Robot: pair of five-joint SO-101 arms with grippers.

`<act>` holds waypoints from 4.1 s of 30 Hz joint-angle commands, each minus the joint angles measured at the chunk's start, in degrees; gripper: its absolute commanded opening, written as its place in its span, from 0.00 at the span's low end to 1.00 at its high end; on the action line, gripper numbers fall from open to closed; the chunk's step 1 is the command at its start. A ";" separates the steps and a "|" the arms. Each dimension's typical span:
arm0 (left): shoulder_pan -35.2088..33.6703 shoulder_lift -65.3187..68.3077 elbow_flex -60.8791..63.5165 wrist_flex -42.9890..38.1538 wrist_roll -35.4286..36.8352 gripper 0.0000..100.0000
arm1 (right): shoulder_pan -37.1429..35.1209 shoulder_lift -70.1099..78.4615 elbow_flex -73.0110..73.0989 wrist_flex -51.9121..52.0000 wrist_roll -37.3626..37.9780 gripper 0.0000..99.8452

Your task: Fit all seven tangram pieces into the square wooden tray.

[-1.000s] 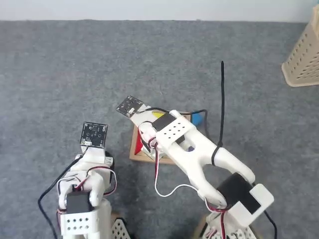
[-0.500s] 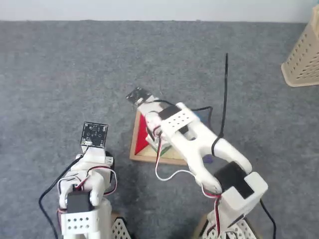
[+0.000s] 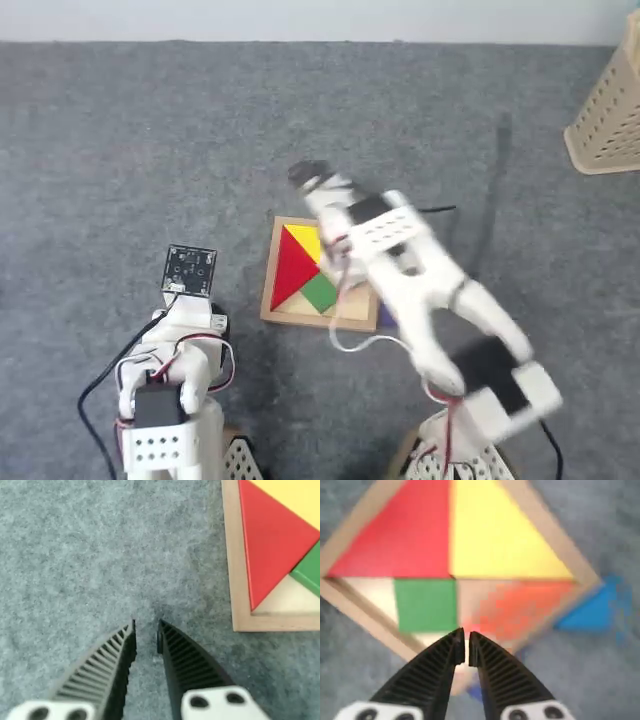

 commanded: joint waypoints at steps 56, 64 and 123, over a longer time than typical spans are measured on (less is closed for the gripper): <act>0.18 -1.23 -0.57 0.00 0.44 0.07 | 16.57 -4.97 24.26 -6.46 12.48 0.16; 0.18 -1.23 -0.57 0.00 0.44 0.07 | 25.10 -4.97 18.46 -6.02 22.51 0.16; 0.18 -1.23 -0.57 0.00 0.44 0.07 | 21.23 17.54 -13.01 16.31 -48.53 0.13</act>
